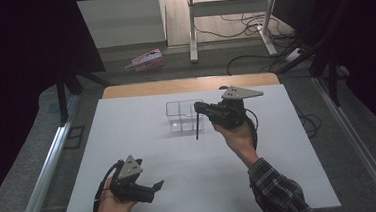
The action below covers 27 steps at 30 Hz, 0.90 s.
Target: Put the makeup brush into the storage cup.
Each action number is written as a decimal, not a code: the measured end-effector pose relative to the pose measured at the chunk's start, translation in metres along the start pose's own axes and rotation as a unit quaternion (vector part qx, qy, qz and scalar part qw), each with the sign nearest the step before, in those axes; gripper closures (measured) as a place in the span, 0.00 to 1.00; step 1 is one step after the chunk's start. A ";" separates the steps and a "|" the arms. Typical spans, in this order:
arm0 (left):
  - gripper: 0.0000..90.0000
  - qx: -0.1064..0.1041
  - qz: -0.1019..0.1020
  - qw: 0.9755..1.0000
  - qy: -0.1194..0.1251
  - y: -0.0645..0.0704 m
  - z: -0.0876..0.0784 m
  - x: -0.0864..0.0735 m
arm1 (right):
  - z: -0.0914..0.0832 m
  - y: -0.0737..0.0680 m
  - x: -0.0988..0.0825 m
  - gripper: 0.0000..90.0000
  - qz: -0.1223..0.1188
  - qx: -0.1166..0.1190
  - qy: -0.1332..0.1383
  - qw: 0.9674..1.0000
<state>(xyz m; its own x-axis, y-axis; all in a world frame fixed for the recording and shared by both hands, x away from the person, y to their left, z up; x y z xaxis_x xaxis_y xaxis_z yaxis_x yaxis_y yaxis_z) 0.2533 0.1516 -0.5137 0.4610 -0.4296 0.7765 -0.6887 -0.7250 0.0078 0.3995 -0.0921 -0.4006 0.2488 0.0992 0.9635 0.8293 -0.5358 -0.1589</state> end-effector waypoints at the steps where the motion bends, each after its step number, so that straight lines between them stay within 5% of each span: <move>1: 0.02 0.002 0.002 1.000 -0.001 0.000 0.000 -0.001 | 0.001 0.002 0.001 0.95 0.001 0.000 0.004 1.000; 12: 0.01 0.025 0.011 1.000 -0.003 -0.002 -0.006 -0.008 | 0.012 0.014 0.013 0.95 0.020 -0.007 0.030 0.999; 27: 0.01 0.031 0.006 0.999 -0.006 -0.004 -0.009 -0.014 | 0.032 0.024 0.028 0.95 0.027 -0.021 0.072 0.997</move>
<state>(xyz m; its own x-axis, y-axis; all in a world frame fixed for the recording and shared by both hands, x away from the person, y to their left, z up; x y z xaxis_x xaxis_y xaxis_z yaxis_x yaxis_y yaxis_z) 0.2442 0.1651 -0.5186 0.4594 -0.4442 0.7692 -0.6586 -0.7514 -0.0405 0.4427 -0.0751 -0.3846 0.2151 -0.0513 0.9752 0.7945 -0.5715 -0.2053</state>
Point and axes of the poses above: each handheld gripper's, and its own axes: z roughly forward along the jaws, x roughly out of its top, y roughly to its right, the point moved 5 cm from there along z, roughly forward along the jaws, and after that the axes turned 3 degrees about y, right-handed, at the moved point
